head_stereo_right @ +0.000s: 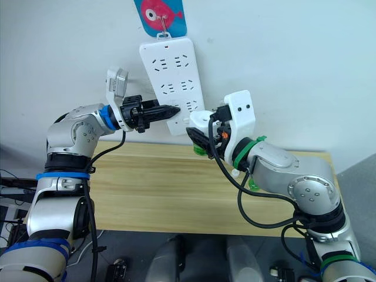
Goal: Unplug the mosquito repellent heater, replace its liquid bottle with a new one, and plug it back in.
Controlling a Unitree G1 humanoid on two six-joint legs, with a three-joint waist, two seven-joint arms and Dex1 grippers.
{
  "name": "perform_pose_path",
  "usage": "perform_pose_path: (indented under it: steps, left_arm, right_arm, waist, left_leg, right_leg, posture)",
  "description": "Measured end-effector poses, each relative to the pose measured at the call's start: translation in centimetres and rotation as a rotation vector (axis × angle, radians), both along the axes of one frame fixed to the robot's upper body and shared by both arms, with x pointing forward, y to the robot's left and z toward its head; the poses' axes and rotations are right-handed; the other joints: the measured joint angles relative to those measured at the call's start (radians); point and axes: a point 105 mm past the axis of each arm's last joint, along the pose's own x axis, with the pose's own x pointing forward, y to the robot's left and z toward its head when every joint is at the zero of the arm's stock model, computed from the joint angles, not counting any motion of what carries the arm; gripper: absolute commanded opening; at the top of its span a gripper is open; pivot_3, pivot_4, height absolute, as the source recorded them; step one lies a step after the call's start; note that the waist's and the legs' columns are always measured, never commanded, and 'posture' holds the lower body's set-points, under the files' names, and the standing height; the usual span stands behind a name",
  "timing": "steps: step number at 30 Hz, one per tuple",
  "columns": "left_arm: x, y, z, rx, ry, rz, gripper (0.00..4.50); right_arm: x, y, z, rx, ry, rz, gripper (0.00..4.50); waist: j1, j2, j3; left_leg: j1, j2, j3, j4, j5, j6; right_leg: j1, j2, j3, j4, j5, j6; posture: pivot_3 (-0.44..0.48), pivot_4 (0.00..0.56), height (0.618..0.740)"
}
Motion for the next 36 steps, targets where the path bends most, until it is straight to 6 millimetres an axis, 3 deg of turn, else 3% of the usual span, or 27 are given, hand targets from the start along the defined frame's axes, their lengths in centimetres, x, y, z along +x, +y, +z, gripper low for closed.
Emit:
perform_pose_path:
  steps: [26, 36]
  left_arm:
    - [-0.1, -0.1, 0.0, 0.022, -0.045, 0.045, 1.31]
    - [-0.2, -0.3, -0.3, 0.047, -0.083, 0.077, 1.31]
  right_arm:
    - [0.5, 0.0, 1.1, -0.033, -0.044, -0.011, 3.06]
    - [1.5, 0.9, 1.1, -0.020, -0.033, -0.052, 3.06]
  waist:
    - [0.001, 0.000, 0.000]
    - [0.000, 0.000, 0.000]
  left_leg:
    - [0.000, 0.000, 0.000, -0.001, 0.000, 0.000]
    - [-0.001, 0.000, 0.001, -0.001, 0.000, 0.000]
  right_leg:
    - [-0.001, 0.000, 0.000, 0.000, 0.000, 0.000]
    - [-0.002, 0.000, 0.001, 0.000, 0.000, 0.000]
  posture:
    - [-0.172, 0.274, 0.740]
    - [-0.167, 0.274, 0.740]
